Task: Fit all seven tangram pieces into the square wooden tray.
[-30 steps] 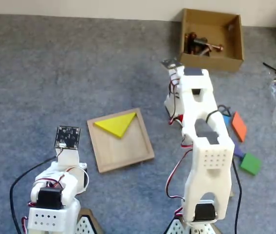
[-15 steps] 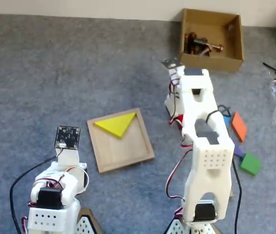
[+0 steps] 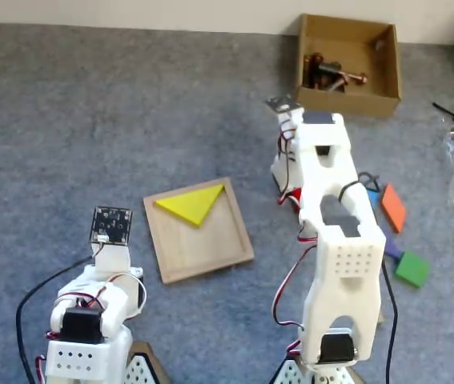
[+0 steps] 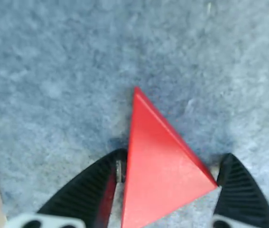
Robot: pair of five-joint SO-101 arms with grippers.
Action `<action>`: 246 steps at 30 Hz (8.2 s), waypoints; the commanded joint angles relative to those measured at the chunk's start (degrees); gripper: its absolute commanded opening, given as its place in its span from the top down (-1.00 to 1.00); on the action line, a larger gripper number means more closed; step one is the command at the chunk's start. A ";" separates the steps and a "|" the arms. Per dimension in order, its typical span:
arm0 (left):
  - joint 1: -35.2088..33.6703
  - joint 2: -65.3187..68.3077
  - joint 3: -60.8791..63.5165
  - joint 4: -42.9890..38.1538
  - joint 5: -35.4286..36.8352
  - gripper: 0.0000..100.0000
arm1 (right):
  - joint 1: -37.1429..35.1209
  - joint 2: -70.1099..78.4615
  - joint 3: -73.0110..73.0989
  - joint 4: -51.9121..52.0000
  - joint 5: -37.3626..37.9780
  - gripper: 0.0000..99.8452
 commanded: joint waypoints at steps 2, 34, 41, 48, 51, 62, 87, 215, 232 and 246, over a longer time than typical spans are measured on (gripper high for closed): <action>0.84 -0.40 1.10 -0.09 0.44 0.99 | -0.75 0.04 -0.31 -0.40 -0.53 0.44; 0.84 -0.40 1.10 -0.09 0.44 0.99 | 1.63 -0.04 -0.84 2.24 -3.25 0.44; 0.84 -0.40 1.10 -0.09 0.44 0.99 | 1.54 -1.36 -0.40 2.42 -3.25 0.44; 0.84 -0.40 1.10 -0.09 0.44 0.99 | 1.45 -5.23 -0.31 1.36 -5.71 0.44; 0.84 -0.40 1.10 -0.09 0.44 0.99 | 1.45 -5.32 -0.31 1.45 -5.80 0.44; 0.84 -0.40 1.10 -0.09 0.44 0.99 | 1.45 -6.29 -0.75 1.27 -6.07 0.44; 0.84 -0.40 1.10 -0.09 0.44 0.99 | 0.57 -6.37 -0.75 4.62 -6.15 0.36; 0.84 -0.40 1.10 -0.09 0.44 0.99 | -3.91 -3.03 -10.15 19.74 -20.84 0.47; 0.84 -0.40 1.10 -0.09 0.44 0.99 | -1.54 -2.68 -9.63 19.91 -22.24 0.14; 0.84 -0.40 1.10 -0.09 0.44 0.99 | -2.33 -2.59 -5.58 16.92 -24.35 0.14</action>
